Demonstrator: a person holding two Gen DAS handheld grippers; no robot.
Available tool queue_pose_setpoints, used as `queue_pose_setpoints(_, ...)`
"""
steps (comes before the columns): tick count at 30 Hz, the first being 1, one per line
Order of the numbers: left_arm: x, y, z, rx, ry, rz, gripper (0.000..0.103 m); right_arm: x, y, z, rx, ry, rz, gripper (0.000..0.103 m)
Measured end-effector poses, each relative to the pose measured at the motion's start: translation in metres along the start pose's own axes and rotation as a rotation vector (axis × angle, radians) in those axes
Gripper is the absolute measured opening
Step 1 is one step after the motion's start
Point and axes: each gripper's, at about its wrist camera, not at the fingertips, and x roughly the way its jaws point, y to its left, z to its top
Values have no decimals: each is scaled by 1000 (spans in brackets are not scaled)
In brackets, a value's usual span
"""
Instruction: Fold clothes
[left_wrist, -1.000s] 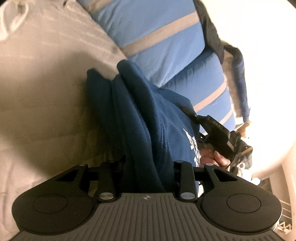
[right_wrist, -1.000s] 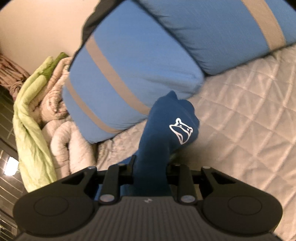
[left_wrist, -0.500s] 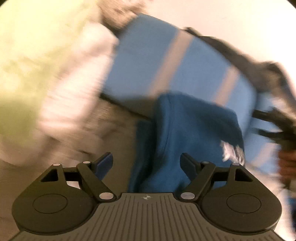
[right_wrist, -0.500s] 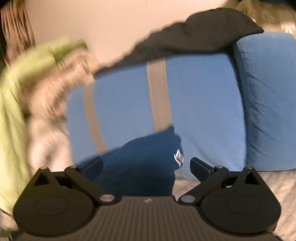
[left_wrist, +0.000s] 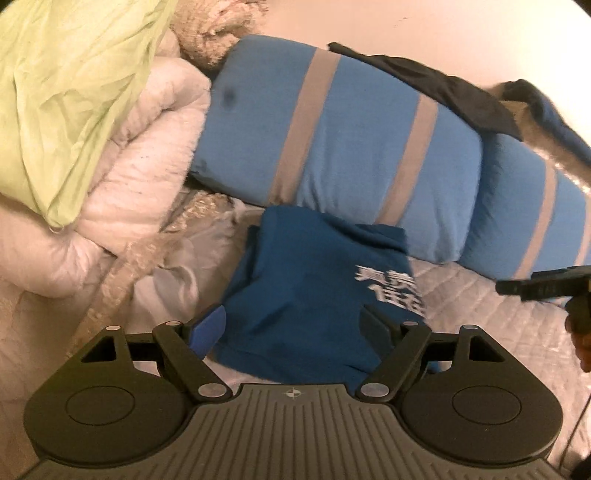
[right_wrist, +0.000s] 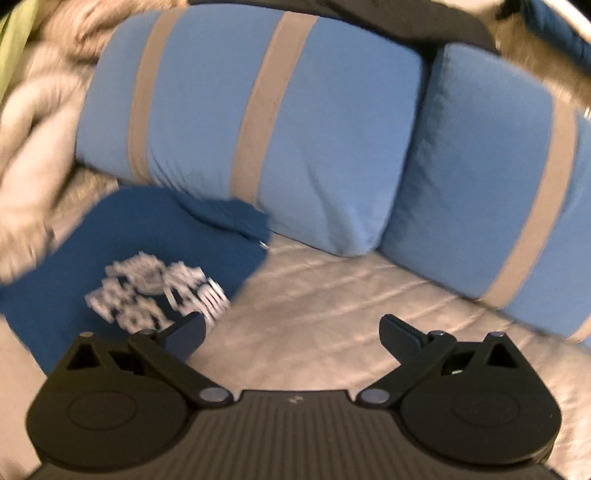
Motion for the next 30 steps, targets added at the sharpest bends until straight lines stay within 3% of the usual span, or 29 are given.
queue_pose_setpoints(6, -22, -13, -14, 22, 8, -56, 80, -49, -12, -28, -75, -15, -62, 103)
queue_pose_setpoints(16, -53, -23, -25, 69, 13, -44, 80, -114, -53, -63, -107, -87, -122, 103)
queue_pose_setpoints(30, -126, -8, 31, 150, -67, 57, 80, -168, -155, -95, -34, -137, -198, 103)
